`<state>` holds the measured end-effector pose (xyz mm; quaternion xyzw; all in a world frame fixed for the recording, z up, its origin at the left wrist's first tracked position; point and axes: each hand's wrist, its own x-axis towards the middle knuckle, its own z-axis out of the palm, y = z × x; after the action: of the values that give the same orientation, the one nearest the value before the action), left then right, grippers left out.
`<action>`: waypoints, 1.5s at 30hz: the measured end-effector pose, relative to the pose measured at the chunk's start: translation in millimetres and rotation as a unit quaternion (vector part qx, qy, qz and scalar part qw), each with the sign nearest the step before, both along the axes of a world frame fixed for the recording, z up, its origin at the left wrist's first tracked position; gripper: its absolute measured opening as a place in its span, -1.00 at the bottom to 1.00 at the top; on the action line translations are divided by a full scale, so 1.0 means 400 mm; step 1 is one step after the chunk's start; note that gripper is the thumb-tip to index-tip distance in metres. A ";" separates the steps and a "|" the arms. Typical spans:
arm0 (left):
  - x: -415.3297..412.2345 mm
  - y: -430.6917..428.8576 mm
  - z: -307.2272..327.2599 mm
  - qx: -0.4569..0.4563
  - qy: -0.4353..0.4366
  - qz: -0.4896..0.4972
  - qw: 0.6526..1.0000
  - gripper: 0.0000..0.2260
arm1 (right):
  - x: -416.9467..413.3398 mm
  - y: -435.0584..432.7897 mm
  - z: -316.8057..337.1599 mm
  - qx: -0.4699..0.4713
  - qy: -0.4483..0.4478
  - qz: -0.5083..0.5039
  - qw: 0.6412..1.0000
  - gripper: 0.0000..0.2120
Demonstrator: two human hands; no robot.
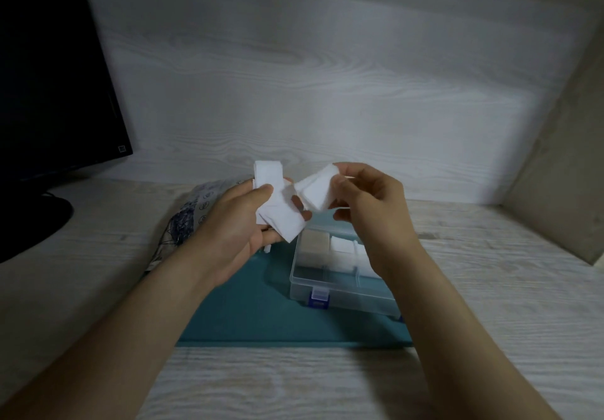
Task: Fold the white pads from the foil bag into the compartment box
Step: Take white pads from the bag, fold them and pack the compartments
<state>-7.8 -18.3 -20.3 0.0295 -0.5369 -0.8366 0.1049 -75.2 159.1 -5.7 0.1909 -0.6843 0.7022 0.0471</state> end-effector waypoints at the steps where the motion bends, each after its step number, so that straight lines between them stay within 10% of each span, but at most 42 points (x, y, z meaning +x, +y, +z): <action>1: 0.000 -0.001 0.001 0.006 -0.005 -0.009 1.000 -0.73 | 0.000 0.000 0.001 0.013 0.027 0.002 1.000 -0.82; 10: 0.008 0.024 -0.004 -0.043 -0.054 -0.125 0.990 -0.52 | 0.003 -0.015 -0.018 0.092 0.155 0.018 0.983 -0.87; 16: 0.024 0.034 0.000 -0.111 -0.021 -0.124 0.986 -0.73 | -0.003 -0.025 -0.037 0.195 0.258 -0.066 0.944 -0.86; 23: 0.013 0.017 -0.005 -0.095 -0.050 -0.112 0.988 -0.70 | 0.021 -0.013 -0.020 0.291 0.312 0.045 0.903 -0.34; 45: 0.016 0.021 0.005 0.007 -0.037 -0.195 0.980 -0.58 | 0.016 -0.016 -0.030 0.264 0.409 -0.011 0.873 -0.65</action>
<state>-1.5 -9.8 -18.4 -0.0436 -0.5303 -0.8429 -0.0801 -68.7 152.6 -17.7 0.4589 -0.7661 0.3537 0.2783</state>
